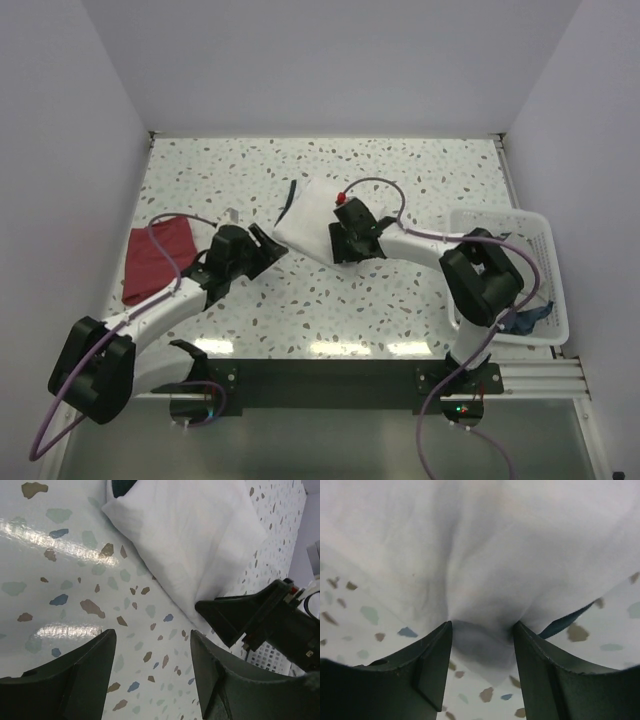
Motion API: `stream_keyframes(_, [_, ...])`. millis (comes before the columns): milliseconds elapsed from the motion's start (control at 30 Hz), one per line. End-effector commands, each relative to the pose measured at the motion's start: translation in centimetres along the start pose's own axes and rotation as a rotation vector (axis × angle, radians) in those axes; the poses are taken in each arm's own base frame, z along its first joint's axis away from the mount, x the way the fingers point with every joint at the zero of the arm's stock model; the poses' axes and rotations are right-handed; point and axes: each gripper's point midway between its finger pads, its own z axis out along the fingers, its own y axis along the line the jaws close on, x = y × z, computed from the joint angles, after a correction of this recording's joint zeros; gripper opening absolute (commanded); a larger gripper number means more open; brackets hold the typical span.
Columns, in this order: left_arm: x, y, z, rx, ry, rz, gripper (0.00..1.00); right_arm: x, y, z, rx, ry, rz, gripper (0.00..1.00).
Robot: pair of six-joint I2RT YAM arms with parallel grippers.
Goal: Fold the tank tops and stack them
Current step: Fold the tank top, then neatly place the folded tank top to the corner
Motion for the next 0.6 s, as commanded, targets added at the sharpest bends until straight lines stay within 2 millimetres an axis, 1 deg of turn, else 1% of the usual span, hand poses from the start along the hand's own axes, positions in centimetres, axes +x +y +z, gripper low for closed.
stream_keyframes(0, [-1.4,1.6,-0.6,-0.056,-0.046,0.001,0.66,2.2,7.0,-2.4,-0.247,0.022,0.116,0.56])
stream_keyframes(33, [-1.7,2.0,-0.7,-0.064,-0.052,0.005,0.66,2.3,8.7,-3.2,-0.287,0.019,0.141,0.56])
stream_keyframes(67, [-2.5,2.6,-0.8,-0.079,-0.066,-0.011,0.67,2.7,10.5,-3.9,-0.309,0.011,0.118,0.57])
stream_keyframes(133, [-2.8,3.2,-0.8,-0.094,-0.066,-0.007,0.67,1.9,11.4,-5.2,-0.323,-0.01,0.138,0.58])
stream_keyframes(167, [-3.0,3.5,-0.7,-0.104,-0.062,-0.009,0.67,1.7,11.5,-5.6,-0.328,-0.017,0.148,0.58])
stream_keyframes(200, [-3.5,3.8,-0.7,-0.115,-0.07,-0.01,0.67,1.2,11.0,-6.0,-0.304,-0.038,0.158,0.59])
stream_keyframes(233, [-3.8,3.9,-0.6,-0.121,-0.073,0.0,0.67,0.7,10.9,-6.9,-0.306,-0.062,0.169,0.6])
stream_keyframes(300, [-4.0,4.4,-0.3,-0.142,-0.07,0.004,0.67,0.3,10.0,-7.8,-0.28,-0.088,0.177,0.6])
stream_keyframes(333, [-4.4,4.2,-0.3,-0.14,-0.073,0.009,0.67,0.0,9.8,-8.8,-0.282,-0.112,0.177,0.6])
stream_keyframes(367, [-4.6,4.4,-0.1,-0.15,-0.072,0.012,0.66,0.0,9.8,-9.4,-0.28,-0.118,0.168,0.6])
stream_keyframes(400, [-4.7,3.6,-0.2,-0.126,-0.061,0.018,0.66,-0.1,9.4,-9.7,-0.259,-0.131,0.155,0.6])
stream_keyframes(433, [-4.9,3.5,-0.2,-0.126,-0.068,0.027,0.66,-0.3,9.8,-10.6,-0.265,-0.154,0.137,0.6])
stream_keyframes(467, [-5.3,3.1,-0.4,-0.119,-0.079,0.029,0.66,-0.5,9.9,-10.9,-0.26,-0.168,0.123,0.61])
stream_keyframes(500, [-5.8,2.7,-0.6,-0.115,-0.085,0.034,0.66,-1.1,10.2,-11.0,-0.236,-0.199,0.086,0.61])
stream_keyframes(533, [-6.2,2.2,-0.8,-0.108,-0.091,0.041,0.66,-1.8,10.5,-11.5,-0.234,-0.22,0.068,0.61])
stream_keyframes(567, [-7.0,1.9,-1.1,-0.109,-0.106,0.043,0.66,-1.7,10.8,-10.6,-0.213,-0.207,0.038,0.6])
